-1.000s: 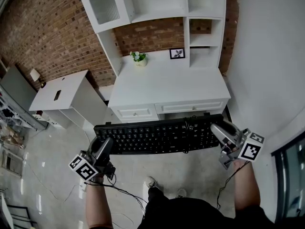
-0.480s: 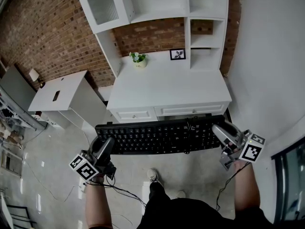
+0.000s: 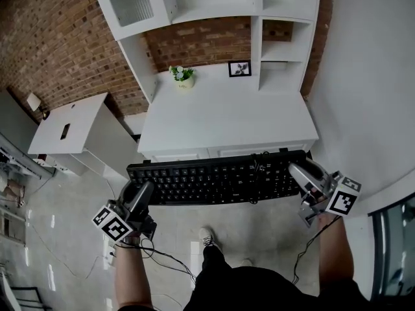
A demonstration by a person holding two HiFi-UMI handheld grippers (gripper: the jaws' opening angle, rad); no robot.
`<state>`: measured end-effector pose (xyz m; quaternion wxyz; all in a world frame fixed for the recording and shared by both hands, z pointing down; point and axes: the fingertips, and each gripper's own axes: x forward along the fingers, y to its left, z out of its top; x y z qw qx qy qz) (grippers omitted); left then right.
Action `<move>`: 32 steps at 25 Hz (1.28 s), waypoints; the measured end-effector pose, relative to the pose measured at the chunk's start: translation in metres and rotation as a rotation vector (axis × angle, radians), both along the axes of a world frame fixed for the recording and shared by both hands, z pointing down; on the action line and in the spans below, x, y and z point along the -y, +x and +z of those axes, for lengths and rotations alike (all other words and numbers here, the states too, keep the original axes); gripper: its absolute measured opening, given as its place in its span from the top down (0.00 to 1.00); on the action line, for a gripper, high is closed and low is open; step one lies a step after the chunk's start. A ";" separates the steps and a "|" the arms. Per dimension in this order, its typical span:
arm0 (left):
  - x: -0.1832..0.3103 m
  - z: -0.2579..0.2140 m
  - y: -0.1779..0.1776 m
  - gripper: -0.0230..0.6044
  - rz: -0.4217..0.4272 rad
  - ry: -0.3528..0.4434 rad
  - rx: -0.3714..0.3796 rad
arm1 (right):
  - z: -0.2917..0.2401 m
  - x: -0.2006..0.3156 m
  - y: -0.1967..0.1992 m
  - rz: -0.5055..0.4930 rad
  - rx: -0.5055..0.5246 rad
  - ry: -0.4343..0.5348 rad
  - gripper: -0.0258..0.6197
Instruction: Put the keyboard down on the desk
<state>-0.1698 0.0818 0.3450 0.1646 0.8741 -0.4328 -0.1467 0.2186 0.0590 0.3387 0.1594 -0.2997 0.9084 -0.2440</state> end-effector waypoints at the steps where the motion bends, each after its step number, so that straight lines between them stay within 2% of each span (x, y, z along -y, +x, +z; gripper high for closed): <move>1: 0.003 0.002 -0.001 0.54 0.004 0.001 -0.002 | 0.001 0.001 -0.001 0.006 -0.001 0.001 0.69; 6: 0.037 0.005 -0.021 0.54 0.024 0.000 -0.012 | 0.000 0.027 -0.021 0.027 -0.012 -0.007 0.69; 16: 0.129 0.000 -0.093 0.54 0.059 0.002 -0.032 | -0.013 0.106 -0.093 0.068 -0.034 -0.001 0.69; 23: 0.175 0.002 -0.137 0.54 0.059 0.002 -0.030 | -0.011 0.150 -0.137 0.075 -0.030 0.010 0.69; 32: 0.220 -0.009 -0.164 0.54 0.046 -0.006 -0.025 | -0.019 0.202 -0.164 0.067 -0.021 0.005 0.69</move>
